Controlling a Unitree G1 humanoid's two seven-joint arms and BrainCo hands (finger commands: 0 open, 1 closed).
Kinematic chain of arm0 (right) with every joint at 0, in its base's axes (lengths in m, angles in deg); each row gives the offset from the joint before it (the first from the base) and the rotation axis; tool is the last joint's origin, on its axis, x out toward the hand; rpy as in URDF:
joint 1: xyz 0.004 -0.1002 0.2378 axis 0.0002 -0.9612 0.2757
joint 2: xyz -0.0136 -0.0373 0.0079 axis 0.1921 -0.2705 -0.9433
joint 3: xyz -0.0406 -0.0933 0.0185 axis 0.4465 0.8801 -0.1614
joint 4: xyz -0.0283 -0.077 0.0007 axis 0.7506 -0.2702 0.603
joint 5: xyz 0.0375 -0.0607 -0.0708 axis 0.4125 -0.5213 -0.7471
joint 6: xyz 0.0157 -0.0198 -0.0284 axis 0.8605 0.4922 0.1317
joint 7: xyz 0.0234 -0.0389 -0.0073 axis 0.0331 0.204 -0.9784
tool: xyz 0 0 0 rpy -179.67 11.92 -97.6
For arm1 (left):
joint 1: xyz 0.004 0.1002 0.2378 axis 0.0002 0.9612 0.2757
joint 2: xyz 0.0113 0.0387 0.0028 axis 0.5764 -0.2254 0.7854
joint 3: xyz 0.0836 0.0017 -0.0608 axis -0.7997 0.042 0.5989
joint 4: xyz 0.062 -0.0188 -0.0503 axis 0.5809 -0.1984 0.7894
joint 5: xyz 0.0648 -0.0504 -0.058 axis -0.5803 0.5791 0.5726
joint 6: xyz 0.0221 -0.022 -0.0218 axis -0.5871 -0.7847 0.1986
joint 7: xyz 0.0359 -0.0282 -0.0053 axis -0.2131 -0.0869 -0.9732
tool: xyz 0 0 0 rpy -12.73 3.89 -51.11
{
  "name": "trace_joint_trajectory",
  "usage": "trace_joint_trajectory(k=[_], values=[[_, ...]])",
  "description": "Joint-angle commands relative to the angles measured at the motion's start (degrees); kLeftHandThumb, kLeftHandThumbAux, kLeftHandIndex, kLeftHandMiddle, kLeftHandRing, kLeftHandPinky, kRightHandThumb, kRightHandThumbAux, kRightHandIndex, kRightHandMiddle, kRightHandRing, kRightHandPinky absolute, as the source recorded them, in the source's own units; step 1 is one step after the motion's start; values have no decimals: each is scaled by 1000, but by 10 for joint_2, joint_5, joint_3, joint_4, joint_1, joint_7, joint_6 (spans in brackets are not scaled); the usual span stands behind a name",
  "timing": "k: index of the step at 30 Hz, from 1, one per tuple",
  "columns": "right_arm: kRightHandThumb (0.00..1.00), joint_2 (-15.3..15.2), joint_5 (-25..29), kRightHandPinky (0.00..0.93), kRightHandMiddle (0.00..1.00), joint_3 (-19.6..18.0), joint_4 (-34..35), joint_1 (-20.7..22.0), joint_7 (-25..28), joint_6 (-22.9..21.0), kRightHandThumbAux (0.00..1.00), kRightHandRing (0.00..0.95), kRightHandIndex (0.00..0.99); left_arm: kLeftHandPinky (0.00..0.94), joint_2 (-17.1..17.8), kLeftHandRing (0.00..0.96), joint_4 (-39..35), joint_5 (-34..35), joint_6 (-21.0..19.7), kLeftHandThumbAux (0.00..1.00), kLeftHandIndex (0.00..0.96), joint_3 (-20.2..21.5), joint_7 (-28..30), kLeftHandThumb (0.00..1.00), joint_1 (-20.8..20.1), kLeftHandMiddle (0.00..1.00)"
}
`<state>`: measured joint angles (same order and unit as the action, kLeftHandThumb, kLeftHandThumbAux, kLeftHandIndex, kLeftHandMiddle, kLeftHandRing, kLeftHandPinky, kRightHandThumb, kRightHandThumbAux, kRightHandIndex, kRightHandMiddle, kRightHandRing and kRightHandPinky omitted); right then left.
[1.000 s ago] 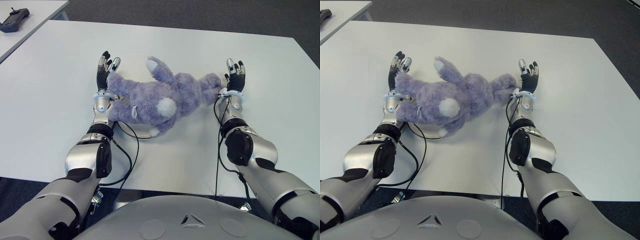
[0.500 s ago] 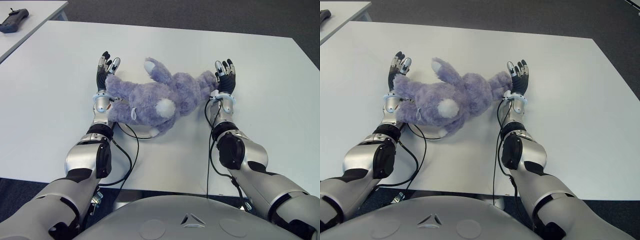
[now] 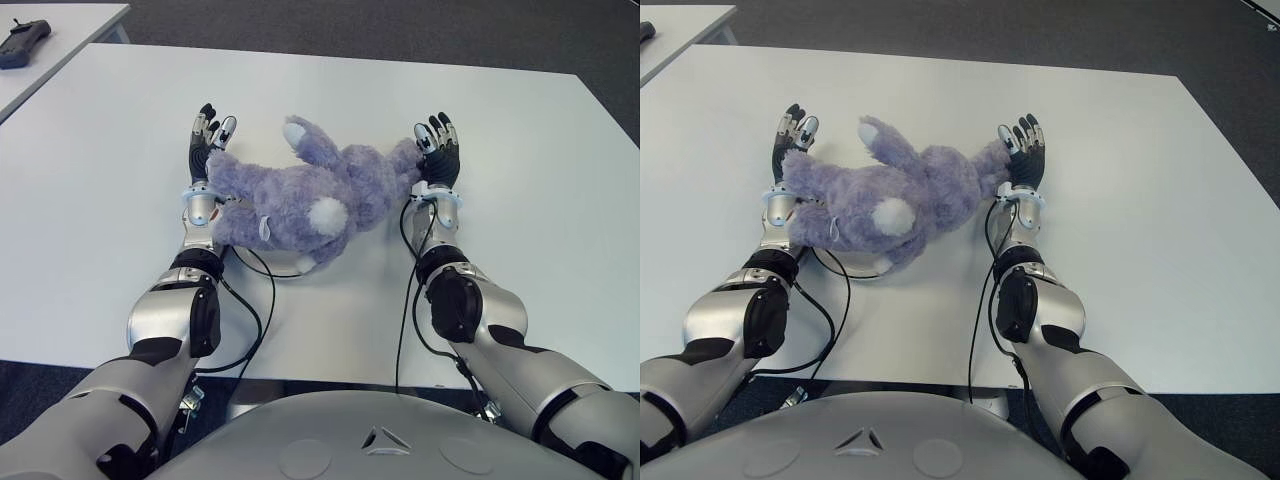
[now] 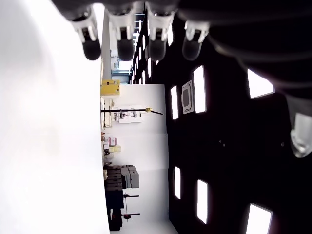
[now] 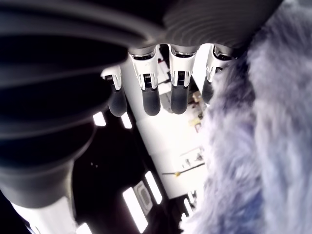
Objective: Put the doll into the plate.
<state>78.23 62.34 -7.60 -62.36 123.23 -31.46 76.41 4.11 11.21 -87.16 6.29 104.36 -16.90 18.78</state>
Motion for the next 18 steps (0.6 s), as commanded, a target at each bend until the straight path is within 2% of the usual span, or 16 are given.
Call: trace_joint_trajectory(k=[1, 9, 15, 18], values=[[0, 41, 8, 84, 134, 2, -44, -100, 4, 9, 780, 103, 130, 0, -33, 0, 75, -1, 3, 446, 0, -1, 7, 0, 162, 11], [0, 55, 19, 110, 146, -6, -47, -116, 29, 6, 810, 118, 124, 0, -33, 0, 74, -5, 3, 444, 0, -5, 1, 0, 161, 11], [0, 61, -4, 106, 152, 13, -49, -130, 6, 11, 790, 124, 127, 0, -33, 0, 74, -5, 1, 449, 0, -6, -1, 0, 160, 14], [0, 62, -31, 104, 153, 37, -51, -139, -20, 14, 766, 126, 131, 0, -32, 0, 75, -4, 1, 453, 0, -5, 0, 0, 161, 16]])
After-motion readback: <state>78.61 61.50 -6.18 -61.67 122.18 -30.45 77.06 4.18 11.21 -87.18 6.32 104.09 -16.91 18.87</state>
